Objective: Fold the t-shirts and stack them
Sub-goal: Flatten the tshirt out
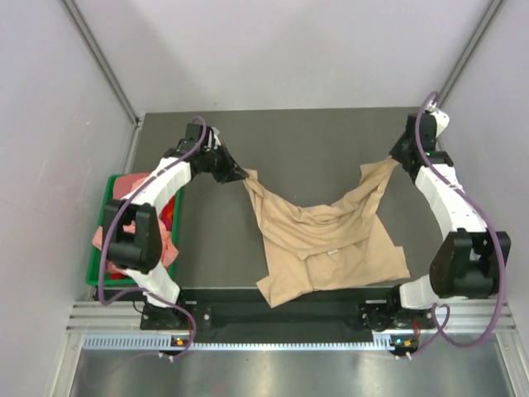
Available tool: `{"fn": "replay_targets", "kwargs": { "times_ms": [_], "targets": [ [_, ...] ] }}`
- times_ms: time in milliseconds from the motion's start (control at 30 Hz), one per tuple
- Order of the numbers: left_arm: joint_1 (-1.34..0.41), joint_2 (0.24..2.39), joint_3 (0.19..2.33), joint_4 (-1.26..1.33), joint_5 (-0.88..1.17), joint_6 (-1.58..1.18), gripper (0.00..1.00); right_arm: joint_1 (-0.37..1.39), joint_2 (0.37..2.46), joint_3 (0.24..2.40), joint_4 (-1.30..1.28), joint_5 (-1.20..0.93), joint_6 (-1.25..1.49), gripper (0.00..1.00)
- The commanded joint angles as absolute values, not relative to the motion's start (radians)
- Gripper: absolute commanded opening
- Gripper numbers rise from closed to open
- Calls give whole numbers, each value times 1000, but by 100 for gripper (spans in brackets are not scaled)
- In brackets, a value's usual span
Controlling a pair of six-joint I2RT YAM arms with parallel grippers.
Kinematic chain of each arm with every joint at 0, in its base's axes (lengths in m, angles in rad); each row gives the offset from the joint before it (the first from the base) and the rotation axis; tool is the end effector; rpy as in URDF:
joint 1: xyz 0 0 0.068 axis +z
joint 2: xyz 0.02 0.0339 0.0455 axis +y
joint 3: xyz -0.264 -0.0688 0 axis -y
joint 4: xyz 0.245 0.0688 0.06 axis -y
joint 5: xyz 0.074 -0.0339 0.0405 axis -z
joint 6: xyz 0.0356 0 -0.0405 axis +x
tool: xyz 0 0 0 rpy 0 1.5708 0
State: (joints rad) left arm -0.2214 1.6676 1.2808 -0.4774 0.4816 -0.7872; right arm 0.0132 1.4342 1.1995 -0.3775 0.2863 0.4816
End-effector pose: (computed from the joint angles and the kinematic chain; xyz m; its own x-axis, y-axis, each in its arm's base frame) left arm 0.3511 -0.0959 0.2591 -0.8694 -0.4478 -0.2087 -0.1812 0.6820 -0.7086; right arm 0.3249 -0.0058 0.3143 -0.4081 0.4390 -0.8005 0.4598 0.8563 0.2352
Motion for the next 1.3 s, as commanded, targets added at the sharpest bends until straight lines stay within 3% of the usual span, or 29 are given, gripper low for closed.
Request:
{"fn": "replay_targets", "kwargs": {
  "times_ms": [0,233,400,600,867,933,967,1067,1167,1267],
  "targets": [
    [-207,1756,1379,-360,564,-844,0,-57,1514,1299,-284,215,497,0],
    [-209,1754,1394,-489,414,-737,0,-94,1747,1696,-414,5,430,0],
    [-204,1689,1295,-529,331,-681,0,-58,1744,1655,-413,-41,437,0],
    [-189,1631,1295,-516,417,-687,0,-57,1652,1523,-371,41,471,0],
    [-186,1649,1302,-561,404,-681,0,-55,1841,1741,-434,-58,426,0],
    [-186,1648,1331,-622,269,-637,4,-43,1890,1810,-448,-64,411,0],
    [-186,1644,1359,-688,197,-620,17,-40,1904,1830,-466,-72,411,0],
    [-190,1609,1399,-762,-50,-560,42,-28,1931,1859,-456,-97,420,0],
    [-238,1548,1402,-778,-176,-474,50,-15,1953,1861,-440,-100,423,0],
    [-357,1497,1394,-732,-161,-376,50,-12,1985,1870,-431,-107,429,0]
  ]
}}
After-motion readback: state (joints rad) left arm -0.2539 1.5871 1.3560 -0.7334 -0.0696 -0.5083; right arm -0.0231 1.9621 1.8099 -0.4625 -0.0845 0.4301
